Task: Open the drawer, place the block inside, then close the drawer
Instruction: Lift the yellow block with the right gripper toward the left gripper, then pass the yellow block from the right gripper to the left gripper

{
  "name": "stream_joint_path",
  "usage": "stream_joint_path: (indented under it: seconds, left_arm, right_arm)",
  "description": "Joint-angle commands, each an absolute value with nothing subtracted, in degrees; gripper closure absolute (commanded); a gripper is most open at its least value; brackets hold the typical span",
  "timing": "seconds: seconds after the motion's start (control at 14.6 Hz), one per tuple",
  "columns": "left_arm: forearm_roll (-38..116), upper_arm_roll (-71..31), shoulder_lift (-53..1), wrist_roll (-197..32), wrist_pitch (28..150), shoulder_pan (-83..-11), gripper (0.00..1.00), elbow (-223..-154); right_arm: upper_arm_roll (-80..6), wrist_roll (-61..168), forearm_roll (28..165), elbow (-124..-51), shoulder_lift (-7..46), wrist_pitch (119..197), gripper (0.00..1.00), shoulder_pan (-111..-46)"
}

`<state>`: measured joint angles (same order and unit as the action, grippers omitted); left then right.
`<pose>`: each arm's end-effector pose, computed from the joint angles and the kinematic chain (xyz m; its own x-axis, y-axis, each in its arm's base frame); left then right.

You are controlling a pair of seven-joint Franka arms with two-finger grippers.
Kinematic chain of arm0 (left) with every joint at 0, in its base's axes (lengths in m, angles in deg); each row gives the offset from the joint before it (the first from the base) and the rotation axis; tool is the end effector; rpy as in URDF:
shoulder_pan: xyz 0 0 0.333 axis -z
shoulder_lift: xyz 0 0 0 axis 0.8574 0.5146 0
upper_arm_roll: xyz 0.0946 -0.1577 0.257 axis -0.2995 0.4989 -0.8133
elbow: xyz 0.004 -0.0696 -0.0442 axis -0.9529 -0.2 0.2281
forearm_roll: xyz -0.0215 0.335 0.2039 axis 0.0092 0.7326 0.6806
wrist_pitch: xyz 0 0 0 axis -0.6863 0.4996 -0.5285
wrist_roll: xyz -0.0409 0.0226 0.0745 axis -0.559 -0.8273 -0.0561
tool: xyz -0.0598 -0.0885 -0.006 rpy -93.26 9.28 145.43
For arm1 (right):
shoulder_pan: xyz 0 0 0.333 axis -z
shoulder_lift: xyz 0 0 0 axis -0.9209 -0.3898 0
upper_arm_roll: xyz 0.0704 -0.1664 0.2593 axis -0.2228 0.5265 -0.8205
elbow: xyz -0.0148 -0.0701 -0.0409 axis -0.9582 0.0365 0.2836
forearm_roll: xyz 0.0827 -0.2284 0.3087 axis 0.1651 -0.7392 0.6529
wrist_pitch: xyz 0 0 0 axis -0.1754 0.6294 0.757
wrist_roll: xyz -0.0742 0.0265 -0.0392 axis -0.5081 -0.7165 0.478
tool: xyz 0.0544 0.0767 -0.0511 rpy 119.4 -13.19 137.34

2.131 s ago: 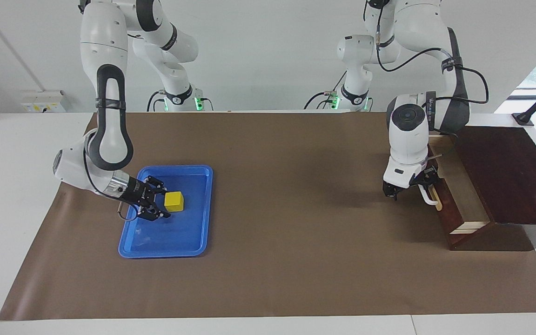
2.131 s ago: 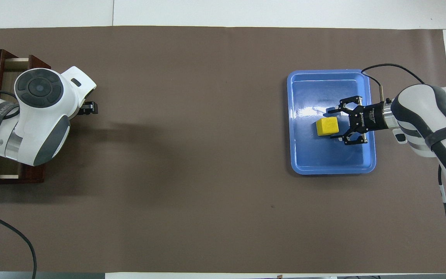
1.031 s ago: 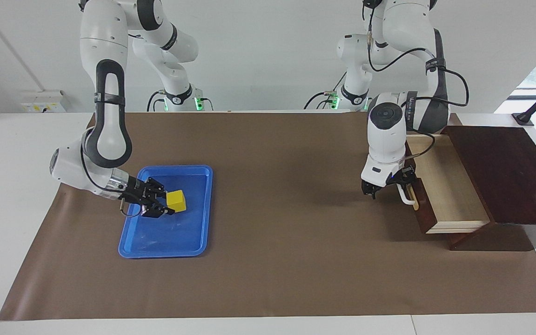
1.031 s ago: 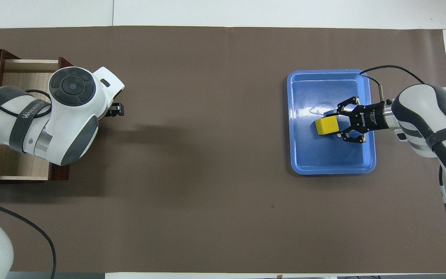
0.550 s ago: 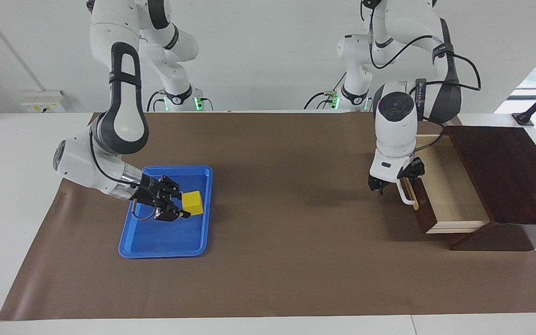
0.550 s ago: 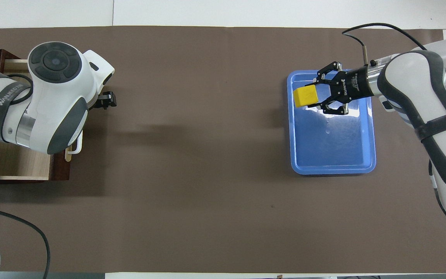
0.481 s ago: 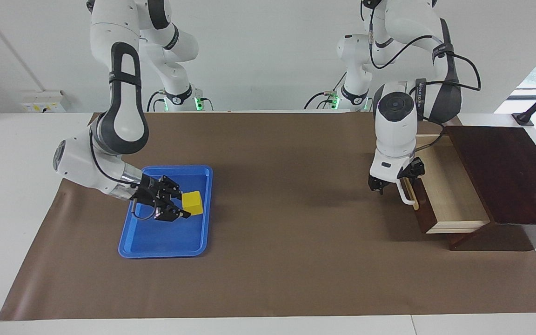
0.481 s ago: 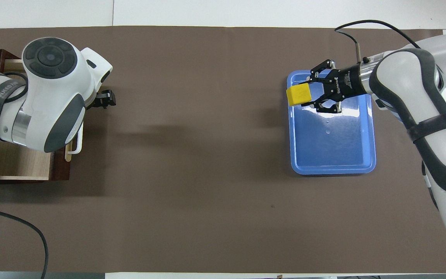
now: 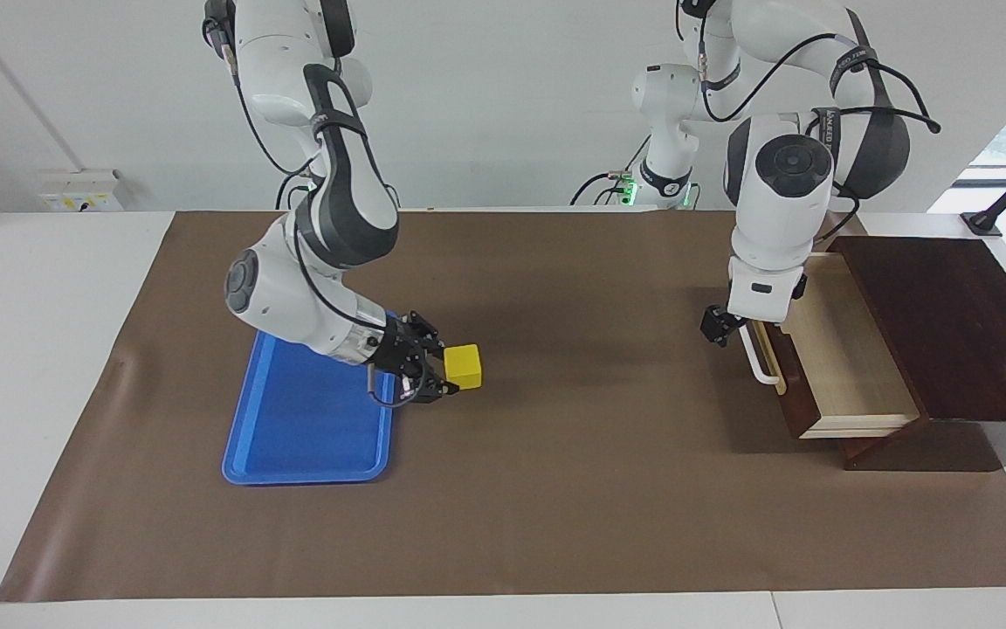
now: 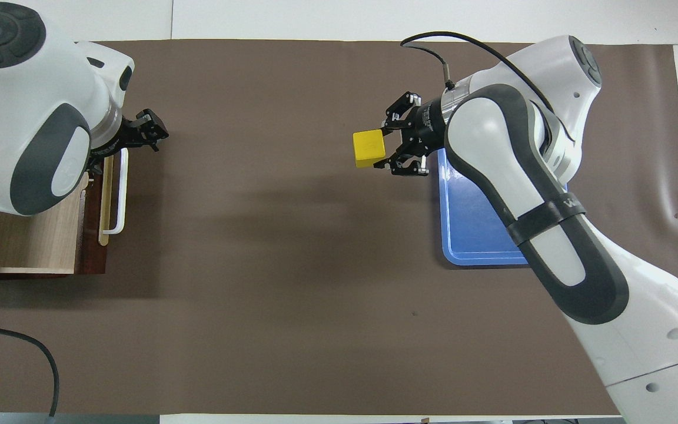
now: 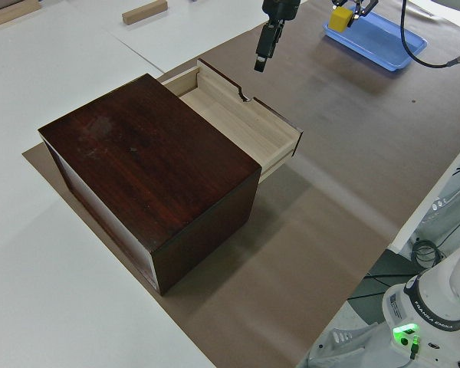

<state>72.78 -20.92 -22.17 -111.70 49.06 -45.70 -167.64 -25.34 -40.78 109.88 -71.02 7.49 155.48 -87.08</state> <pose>0.6092 -0.1525 0.5106 0.8883 0.4565 0.0503 0.4589 -0.8774 -0.1402 0.6585 0.2362 0.4011 -0.0026 -0.7926 -0.6097 -0.9983 -0.0336 0.0479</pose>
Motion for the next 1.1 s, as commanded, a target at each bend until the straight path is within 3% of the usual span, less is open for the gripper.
stream_joint_path:
  seconds: [0.0,0.14,0.48,0.89,1.03]
  left_arm:
    - [67.7,-21.9,-21.6,-123.3,47.0,-45.2,0.00,-164.4]
    - [66.0,-21.8,-23.5,-131.2,45.0,-45.1,0.00,-164.3]
    - [60.5,-21.9,-22.4,-154.6,47.7,-44.6,0.00,-162.6]
    - [59.7,-22.0,-12.7,-170.5,44.5,-40.6,0.00,-149.5]
    - [60.0,-22.1,-10.6,-174.7,45.1,-37.3,0.00,-148.2]
  right_arm:
    - [-25.4,-43.4,109.5,-69.4,6.4,158.0,1.00,-88.4]
    - [-25.4,-43.2,109.6,-70.1,6.5,159.5,1.00,-88.9]
    - [-25.5,-41.9,115.4,-69.8,6.0,162.3,1.00,-90.9]
    - [-25.5,-42.4,120.4,-69.3,5.0,169.0,1.00,-95.3]
    - [-25.5,-43.0,120.2,-69.2,4.0,170.3,1.00,-96.1]
